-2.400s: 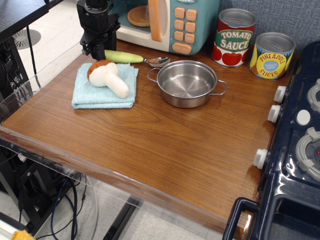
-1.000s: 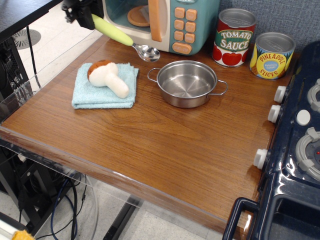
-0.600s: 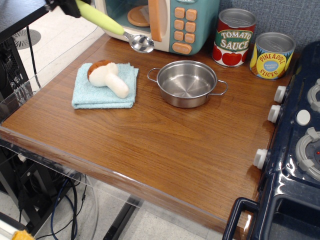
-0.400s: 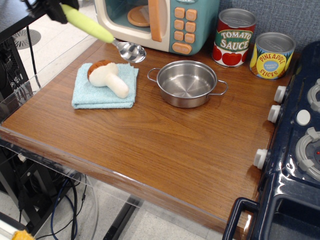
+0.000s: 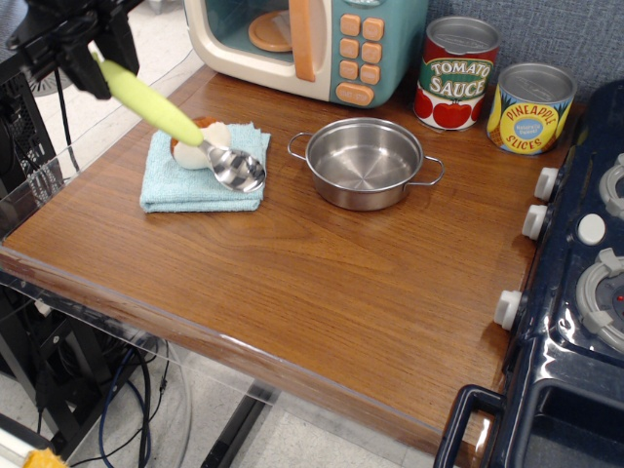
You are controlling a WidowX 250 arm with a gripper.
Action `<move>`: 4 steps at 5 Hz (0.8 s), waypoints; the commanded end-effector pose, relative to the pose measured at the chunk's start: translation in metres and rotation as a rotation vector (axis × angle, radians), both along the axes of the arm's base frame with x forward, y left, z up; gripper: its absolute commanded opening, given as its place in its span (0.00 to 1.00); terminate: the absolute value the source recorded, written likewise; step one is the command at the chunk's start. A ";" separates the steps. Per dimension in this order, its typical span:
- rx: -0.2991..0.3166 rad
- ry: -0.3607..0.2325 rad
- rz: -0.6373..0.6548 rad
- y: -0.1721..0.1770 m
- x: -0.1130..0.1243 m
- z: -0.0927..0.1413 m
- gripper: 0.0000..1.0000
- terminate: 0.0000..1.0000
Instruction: Move the spoon directly below the blue towel
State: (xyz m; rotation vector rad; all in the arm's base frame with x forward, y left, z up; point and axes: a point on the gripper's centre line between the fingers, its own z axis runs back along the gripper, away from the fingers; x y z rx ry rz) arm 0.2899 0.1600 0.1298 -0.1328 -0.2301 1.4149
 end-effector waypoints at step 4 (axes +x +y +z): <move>0.063 0.229 0.048 -0.004 -0.023 -0.074 0.00 0.00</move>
